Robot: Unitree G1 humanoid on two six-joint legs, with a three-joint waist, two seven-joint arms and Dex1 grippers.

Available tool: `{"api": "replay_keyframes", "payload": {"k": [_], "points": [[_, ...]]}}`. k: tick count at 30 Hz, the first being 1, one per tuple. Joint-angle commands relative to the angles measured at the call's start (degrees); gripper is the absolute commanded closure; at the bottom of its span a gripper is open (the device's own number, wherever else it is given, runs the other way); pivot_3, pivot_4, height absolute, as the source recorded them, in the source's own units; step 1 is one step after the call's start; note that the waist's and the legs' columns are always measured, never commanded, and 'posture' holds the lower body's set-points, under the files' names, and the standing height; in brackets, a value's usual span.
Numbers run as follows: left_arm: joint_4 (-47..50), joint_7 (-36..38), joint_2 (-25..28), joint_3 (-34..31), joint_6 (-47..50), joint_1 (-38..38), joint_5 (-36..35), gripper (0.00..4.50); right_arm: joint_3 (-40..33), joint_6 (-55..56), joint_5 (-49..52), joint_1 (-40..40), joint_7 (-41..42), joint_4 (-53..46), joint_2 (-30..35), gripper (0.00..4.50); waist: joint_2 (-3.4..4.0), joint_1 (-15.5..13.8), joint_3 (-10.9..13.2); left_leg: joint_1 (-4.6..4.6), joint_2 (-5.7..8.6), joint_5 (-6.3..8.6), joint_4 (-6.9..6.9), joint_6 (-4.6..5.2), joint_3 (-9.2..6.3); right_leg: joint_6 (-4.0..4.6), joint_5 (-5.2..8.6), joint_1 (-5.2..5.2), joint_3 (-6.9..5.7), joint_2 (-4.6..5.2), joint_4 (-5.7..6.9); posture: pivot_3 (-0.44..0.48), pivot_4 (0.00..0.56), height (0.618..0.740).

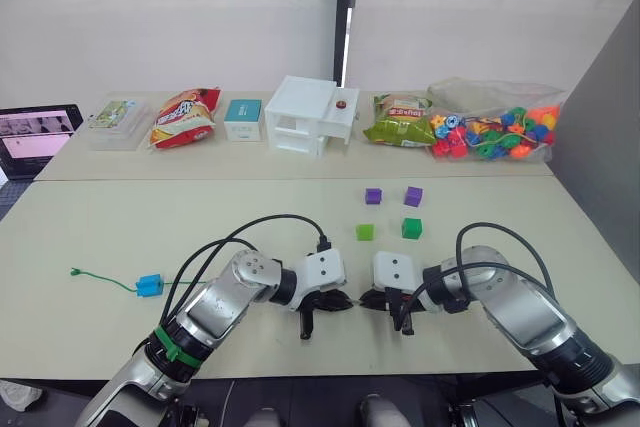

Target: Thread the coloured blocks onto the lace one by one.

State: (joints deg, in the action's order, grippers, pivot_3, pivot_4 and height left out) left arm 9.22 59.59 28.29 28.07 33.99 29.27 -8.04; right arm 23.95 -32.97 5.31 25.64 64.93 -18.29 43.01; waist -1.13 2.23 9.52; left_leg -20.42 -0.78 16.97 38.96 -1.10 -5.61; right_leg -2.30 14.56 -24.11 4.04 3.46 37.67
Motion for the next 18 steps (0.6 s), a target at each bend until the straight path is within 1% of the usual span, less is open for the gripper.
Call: {"api": "replay_keyframes", "payload": {"k": [1,2,3,4,7,9,10,12,13,15,18], "points": [[1.59,1.07,0.93,-1.48,0.85,1.5,-0.88,4.5,-1.68,0.5,0.67,-1.01,-1.8,-2.28,-0.89,4.17,0.0,0.03,0.0,0.0,0.0,0.0,0.0,0.0,0.0,0.0,0.0,0.0,0.0,0.0,0.0,0.0,0.15,0.74],[1.55,1.32,1.31,-1.49,0.64,1.72,-0.84,4.5,-2.7,-0.25,1.13,-1.64,-2.66,-2.74,-1.03,3.8,0.0,0.02,0.0,0.0,0.0,0.0,0.0,0.0,0.0,0.0,0.0,0.0,0.0,0.0,0.0,0.0,0.15,0.74],[1.56,1.48,1.59,-1.51,0.45,1.81,-0.83,4.5,-3.38,-0.88,1.48,-2.12,-3.24,-3.15,-1.12,3.55,0.0,0.0,0.0,0.0,0.0,0.0,0.0,0.0,-0.01,0.0,0.0,0.0,0.0,0.0,0.01,0.0,0.15,0.74],[1.43,1.76,1.89,-1.49,0.18,1.96,-0.82,4.5,-4.48,-1.84,2.13,-2.82,-3.99,-3.75,-1.22,3.16,0.0,0.0,0.0,0.0,0.0,0.0,0.0,0.0,0.0,0.0,0.0,0.0,0.0,0.0,0.01,0.0,0.15,0.74],[1.17,2.34,2.64,-1.58,-0.23,2.36,-0.88,4.5,-10.3,-6.54,5.73,-6.07,-7.31,-7.19,-2.25,2.12,0.0,-0.13,0.0,-0.01,0.01,0.0,0.01,0.0,0.0,0.0,0.0,0.0,0.0,0.01,0.0,0.0,0.15,0.74],[1.5,3.0,3.36,-1.68,-0.27,2.33,-1.0,4.5,-16.82,-9.76,8.24,-10.61,-11.21,-10.27,-3.41,1.47,0.0,-0.44,0.0,-0.03,0.01,0.0,0.0,0.0,-0.03,0.0,0.0,0.0,-0.01,0.01,0.0,0.0,0.15,0.74],[1.71,3.38,3.8,-1.64,-0.32,2.28,-0.99,4.5,-19.54,-10.54,8.74,-12.81,-13.21,-11.27,-3.99,1.04,0.0,-0.52,0.0,-0.04,0.01,0.0,0.0,0.0,-0.04,0.0,0.0,0.0,-0.02,0.01,-0.01,0.0,0.15,0.74],[2.35,4.03,4.68,-1.78,-0.25,2.02,-1.2,4.5,-24.74,-12.39,10.2,-16.88,-17.47,-13.06,-6.46,0.41,-0.01,-0.82,0.0,-0.05,0.02,0.0,0.0,0.0,-0.03,0.0,0.0,0.01,-0.01,0.01,-0.03,0.0,0.15,0.74],[2.56,4.31,5.17,-1.93,-0.33,1.88,-1.25,4.5,-26.96,-13.19,10.71,-18.6,-20.27,-13.94,-8.66,0.08,-0.01,-0.98,0.0,-0.05,0.01,0.0,0.0,0.0,-0.03,0.0,0.0,0.01,-0.01,0.01,-0.02,0.0,0.15,0.74],[2.86,4.68,6.14,-2.35,-0.33,1.78,-1.37,4.5,-30.62,-14.42,10.63,-20.99,-27.59,-14.95,-14.43,0.03,0.0,-0.88,-0.01,-0.04,0.01,0.0,-0.01,0.0,0.01,0.0,0.0,-0.02,0.02,0.01,-0.02,0.0,0.15,0.74],[3.63,5.48,7.6,-3.26,-0.17,1.66,-1.94,4.5,-32.62,-13.99,8.48,-23.75,-38.35,-16.37,-23.64,0.03,0.01,-0.76,-0.01,0.0,-0.01,-0.01,-0.04,-0.01,0.01,0.0,0.0,-0.03,0.04,-0.02,0.02,0.0,0.15,0.74]]}}
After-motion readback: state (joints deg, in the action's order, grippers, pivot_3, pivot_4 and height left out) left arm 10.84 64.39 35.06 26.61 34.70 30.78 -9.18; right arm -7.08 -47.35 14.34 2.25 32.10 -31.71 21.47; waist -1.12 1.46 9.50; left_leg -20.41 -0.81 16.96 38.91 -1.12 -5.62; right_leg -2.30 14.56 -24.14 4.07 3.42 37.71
